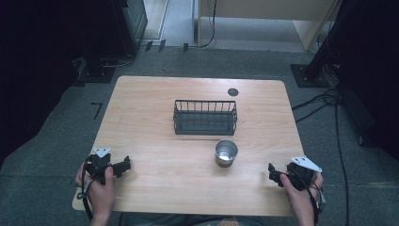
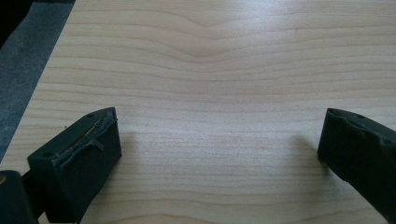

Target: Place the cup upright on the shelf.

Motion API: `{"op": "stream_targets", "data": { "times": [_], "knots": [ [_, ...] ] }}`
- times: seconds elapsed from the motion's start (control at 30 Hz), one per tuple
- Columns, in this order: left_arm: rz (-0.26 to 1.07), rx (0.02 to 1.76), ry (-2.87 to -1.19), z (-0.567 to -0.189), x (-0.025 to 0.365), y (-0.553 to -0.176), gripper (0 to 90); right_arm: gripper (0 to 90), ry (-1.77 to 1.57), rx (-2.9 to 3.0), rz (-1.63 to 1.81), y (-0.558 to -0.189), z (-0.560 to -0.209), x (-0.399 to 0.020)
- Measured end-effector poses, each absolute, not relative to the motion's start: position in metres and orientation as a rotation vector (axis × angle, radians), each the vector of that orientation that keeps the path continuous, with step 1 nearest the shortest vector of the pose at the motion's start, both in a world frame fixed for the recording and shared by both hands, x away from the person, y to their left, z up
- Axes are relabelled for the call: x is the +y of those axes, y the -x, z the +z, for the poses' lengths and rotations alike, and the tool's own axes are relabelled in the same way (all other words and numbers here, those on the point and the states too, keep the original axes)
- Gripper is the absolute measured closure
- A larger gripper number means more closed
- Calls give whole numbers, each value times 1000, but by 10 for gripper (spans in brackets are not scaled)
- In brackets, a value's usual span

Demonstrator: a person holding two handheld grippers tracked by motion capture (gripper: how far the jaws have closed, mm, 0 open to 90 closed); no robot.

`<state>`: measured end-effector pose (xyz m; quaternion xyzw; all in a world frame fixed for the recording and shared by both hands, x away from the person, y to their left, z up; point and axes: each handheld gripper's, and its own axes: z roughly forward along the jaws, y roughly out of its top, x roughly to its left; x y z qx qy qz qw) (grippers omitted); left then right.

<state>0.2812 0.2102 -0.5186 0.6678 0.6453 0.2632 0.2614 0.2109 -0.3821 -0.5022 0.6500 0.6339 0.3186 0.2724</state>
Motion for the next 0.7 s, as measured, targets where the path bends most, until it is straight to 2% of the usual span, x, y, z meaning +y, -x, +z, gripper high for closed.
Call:
{"op": "stream_targets", "data": {
  "times": [0.7],
  "knots": [
    [713,1747,-1806,-519,210,-281,0,11,-1641,1749,977,-234,-453,-342]
  ]
}}
